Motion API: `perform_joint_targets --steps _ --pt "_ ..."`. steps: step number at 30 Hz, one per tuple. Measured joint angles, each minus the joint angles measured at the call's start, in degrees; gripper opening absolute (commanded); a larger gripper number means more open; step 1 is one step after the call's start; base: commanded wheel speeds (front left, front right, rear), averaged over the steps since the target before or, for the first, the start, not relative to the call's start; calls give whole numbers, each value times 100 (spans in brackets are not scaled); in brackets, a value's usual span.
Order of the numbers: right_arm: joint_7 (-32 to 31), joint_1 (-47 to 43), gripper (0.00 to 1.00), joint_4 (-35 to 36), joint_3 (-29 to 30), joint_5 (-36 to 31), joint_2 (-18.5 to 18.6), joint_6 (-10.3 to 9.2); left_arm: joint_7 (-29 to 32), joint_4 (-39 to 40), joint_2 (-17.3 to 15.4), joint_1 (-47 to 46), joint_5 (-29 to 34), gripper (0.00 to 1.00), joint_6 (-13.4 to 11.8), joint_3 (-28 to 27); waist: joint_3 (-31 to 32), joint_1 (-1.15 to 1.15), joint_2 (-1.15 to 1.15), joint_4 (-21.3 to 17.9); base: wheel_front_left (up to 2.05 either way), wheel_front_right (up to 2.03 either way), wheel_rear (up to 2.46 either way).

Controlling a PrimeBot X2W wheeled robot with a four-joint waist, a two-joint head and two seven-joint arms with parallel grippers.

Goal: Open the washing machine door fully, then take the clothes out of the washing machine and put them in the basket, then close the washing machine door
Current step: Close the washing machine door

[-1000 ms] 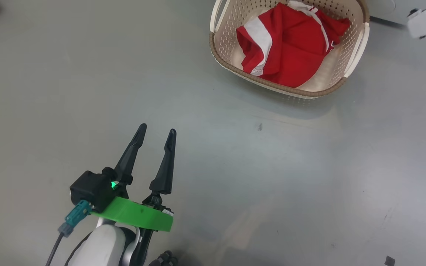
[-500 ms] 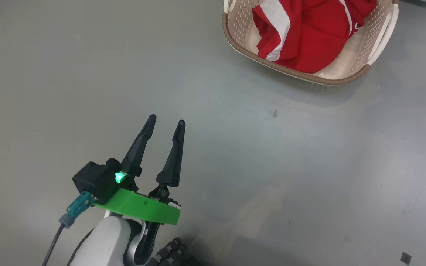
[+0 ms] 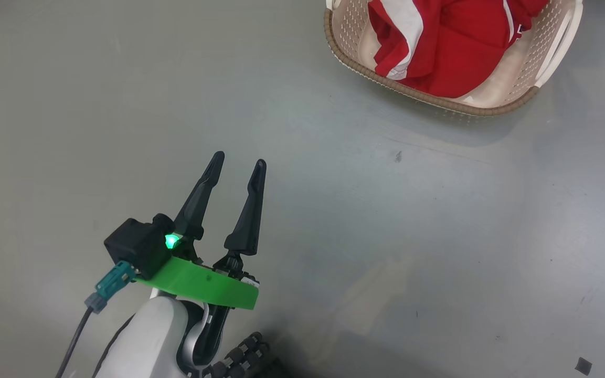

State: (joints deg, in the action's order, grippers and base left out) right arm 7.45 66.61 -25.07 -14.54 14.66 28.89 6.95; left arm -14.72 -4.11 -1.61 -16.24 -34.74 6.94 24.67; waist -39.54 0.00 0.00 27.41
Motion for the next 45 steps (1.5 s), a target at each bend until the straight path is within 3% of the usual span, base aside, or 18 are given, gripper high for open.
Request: perform_joint_targets --steps 10,22,29,45 --pt "388 -64 0 -467 -1 93 -231 -59 0 -100 13 -146 9 100 1 -4 121 0 0 -94 0 0 0" --pt "699 -1549 0 -1025 145 417 -722 -140 0 -267 10 -234 521 100 1 -456 836 0 0 -328 0 0 0" --pt "699 -2175 0 -1029 222 576 -1023 -156 0 -325 -127 -103 600 100 1 -780 1263 0 0 -565 0 0 0" --pt "698 -3771 0 -222 519 692 -1889 -293 0 -390 -241 758 595 100 2 -1418 2442 0 0 -1529 0 0 0"
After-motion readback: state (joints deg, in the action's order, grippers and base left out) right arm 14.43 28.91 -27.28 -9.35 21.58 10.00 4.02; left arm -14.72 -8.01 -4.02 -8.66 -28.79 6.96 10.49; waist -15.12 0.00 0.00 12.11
